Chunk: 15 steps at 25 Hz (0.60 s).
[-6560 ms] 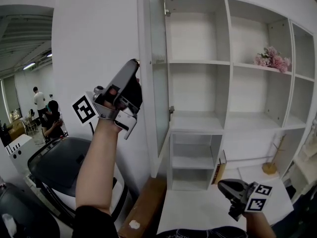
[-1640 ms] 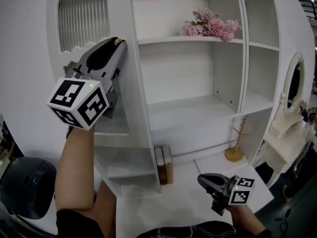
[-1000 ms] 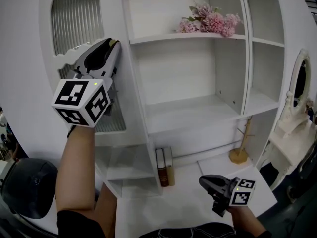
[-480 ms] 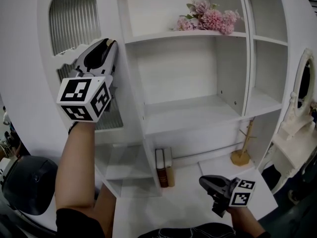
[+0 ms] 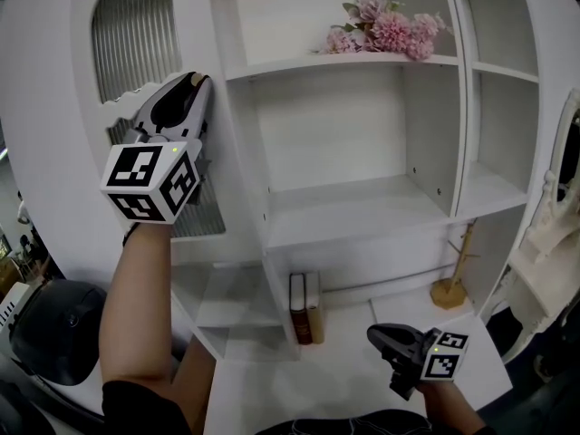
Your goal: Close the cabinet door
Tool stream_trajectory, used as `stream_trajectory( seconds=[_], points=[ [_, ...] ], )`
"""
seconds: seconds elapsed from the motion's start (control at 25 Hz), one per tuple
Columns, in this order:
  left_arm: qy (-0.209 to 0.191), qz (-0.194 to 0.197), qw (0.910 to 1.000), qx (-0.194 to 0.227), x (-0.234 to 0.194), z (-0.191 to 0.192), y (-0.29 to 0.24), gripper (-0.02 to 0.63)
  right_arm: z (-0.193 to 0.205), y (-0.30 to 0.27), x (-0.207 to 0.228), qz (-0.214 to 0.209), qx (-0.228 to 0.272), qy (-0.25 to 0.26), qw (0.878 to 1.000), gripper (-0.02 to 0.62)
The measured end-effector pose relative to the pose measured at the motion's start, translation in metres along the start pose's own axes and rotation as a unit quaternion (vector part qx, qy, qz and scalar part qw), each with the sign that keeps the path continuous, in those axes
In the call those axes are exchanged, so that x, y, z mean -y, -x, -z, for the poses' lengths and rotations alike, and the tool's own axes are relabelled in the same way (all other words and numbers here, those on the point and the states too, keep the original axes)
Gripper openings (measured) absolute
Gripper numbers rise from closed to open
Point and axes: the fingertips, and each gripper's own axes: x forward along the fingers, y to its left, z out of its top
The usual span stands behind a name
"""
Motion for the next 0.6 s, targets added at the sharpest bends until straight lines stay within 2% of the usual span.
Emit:
stream_trajectory(
  seconds=[0.32, 0.44, 0.48, 0.6],
  points=[
    [0.040, 0.029, 0.9977, -0.047, 0.000, 0.003, -0.002, 0.081, -0.001, 0.002, -0.018, -0.004, -0.006, 0.007, 1.000, 0.006],
    [0.057, 0.035, 0.9967, -0.046, 0.002, -0.003, 0.001, 0.098, 0.000, 0.009, -0.030, 0.003, -0.001, 0.014, 1.000, 0.006],
    [0.067, 0.036, 0.9962, -0.043, 0.002, -0.005, 0.004, 0.126, 0.001, 0.012, -0.035, 0.005, 0.001, 0.016, 1.000, 0.006],
    [0.104, 0.041, 0.9931, -0.036, 0.003, -0.011, 0.019, 0.141, 0.007, 0.019, -0.051, 0.006, -0.002, 0.028, 1.000, 0.006]
  ],
)
